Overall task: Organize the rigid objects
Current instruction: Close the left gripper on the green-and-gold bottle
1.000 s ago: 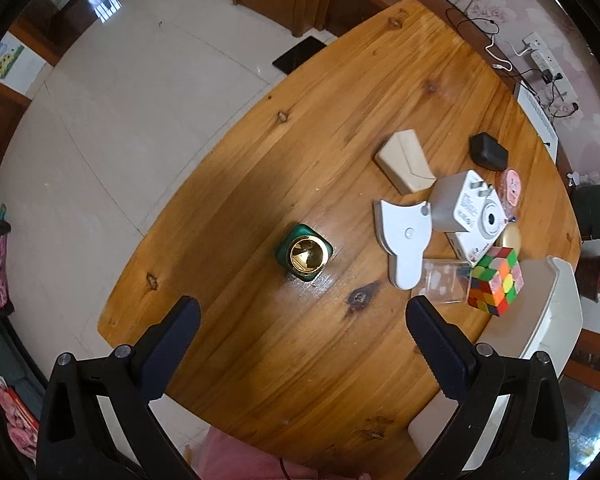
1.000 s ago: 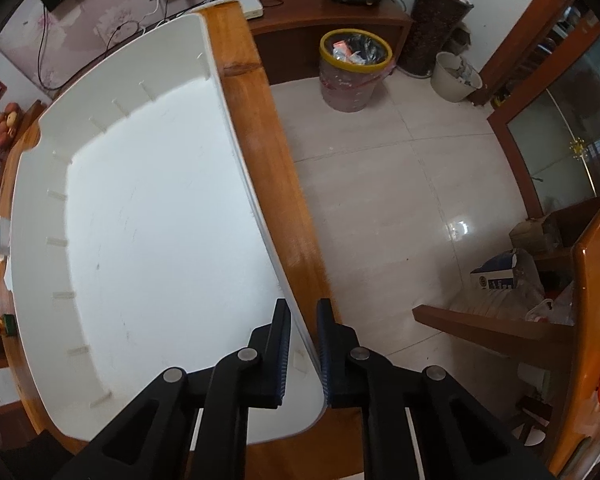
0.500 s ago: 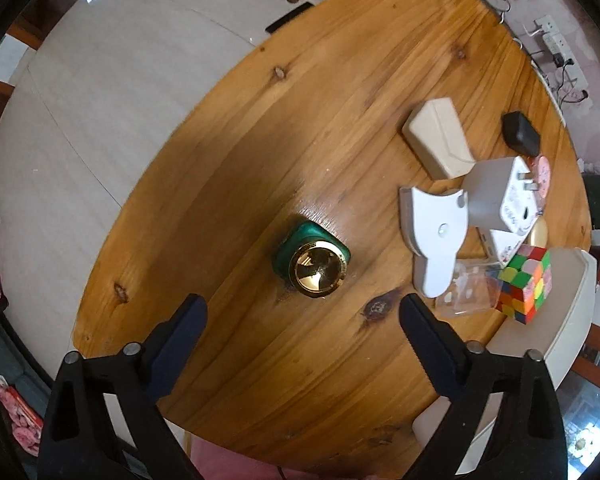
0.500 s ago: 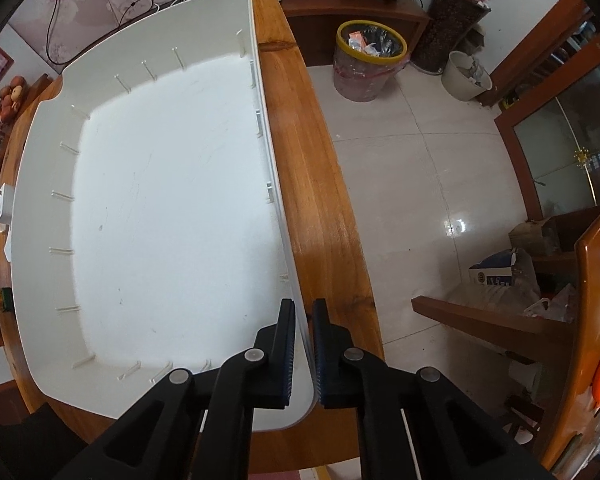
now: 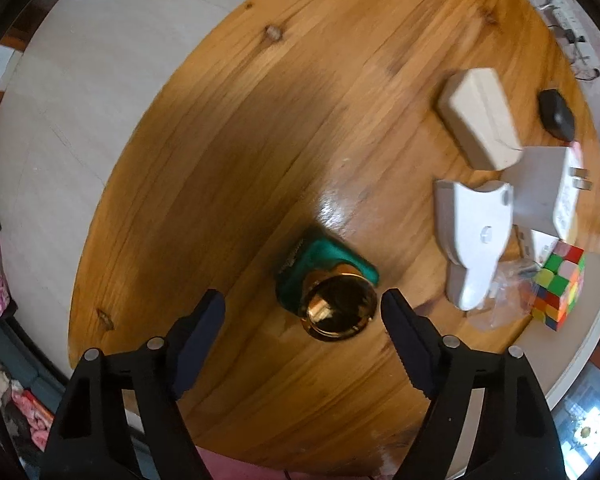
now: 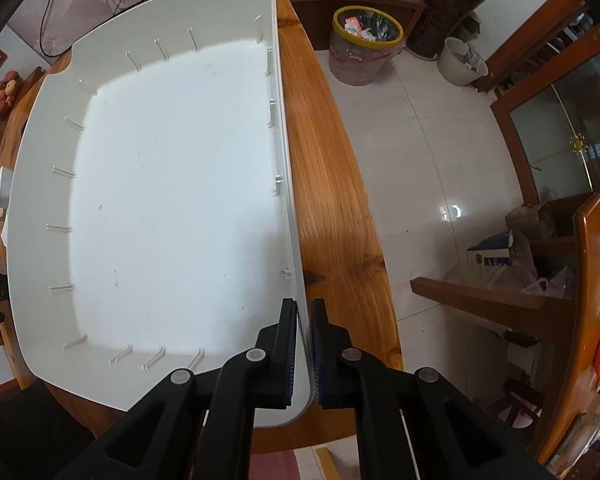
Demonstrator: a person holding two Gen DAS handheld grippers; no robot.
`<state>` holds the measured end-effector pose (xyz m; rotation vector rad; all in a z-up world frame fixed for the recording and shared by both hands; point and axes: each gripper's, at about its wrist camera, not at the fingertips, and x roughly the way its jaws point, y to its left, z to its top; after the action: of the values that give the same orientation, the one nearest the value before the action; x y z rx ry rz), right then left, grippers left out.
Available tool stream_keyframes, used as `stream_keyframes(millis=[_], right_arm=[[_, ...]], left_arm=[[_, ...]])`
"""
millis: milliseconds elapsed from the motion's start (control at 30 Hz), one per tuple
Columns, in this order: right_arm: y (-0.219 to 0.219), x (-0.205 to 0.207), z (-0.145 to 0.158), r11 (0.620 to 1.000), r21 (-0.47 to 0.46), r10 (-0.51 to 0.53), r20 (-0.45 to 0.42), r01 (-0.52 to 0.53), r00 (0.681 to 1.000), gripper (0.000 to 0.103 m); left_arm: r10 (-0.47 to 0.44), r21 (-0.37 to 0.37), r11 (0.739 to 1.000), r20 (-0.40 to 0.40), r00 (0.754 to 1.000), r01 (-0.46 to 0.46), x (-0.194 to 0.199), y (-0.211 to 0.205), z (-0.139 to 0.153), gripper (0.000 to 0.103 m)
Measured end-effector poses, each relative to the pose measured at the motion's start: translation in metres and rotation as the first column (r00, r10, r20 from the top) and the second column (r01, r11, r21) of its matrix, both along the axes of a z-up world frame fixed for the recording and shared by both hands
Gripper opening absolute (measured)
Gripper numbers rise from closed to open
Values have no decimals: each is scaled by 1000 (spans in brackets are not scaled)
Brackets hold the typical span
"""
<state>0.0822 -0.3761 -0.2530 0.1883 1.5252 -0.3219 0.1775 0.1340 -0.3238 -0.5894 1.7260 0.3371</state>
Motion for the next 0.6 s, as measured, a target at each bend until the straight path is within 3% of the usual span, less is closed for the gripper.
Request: stream_keyframes(millis=[67,267,400,600], right_arm=[[1,-1,1,1000,-2,-14,-4,14,1000,7],[3,-4,-1,999,-14,-34,-2,34,999,7],[5,-4,-1,999,-27,-45,2,45,999,8],[8,-6,-1,997,-40,-68,17,69,998,9]], left_arm=[[3,-8,1000,-9,1000,-3,-3,1,-5,76],[-26,-12,1000,0,1000,26,4,10,-7,71],[-63,-24,998,10,998,64,13,6,-3,50],[-112,6,994,-5,994,112,18,2,-2,48]])
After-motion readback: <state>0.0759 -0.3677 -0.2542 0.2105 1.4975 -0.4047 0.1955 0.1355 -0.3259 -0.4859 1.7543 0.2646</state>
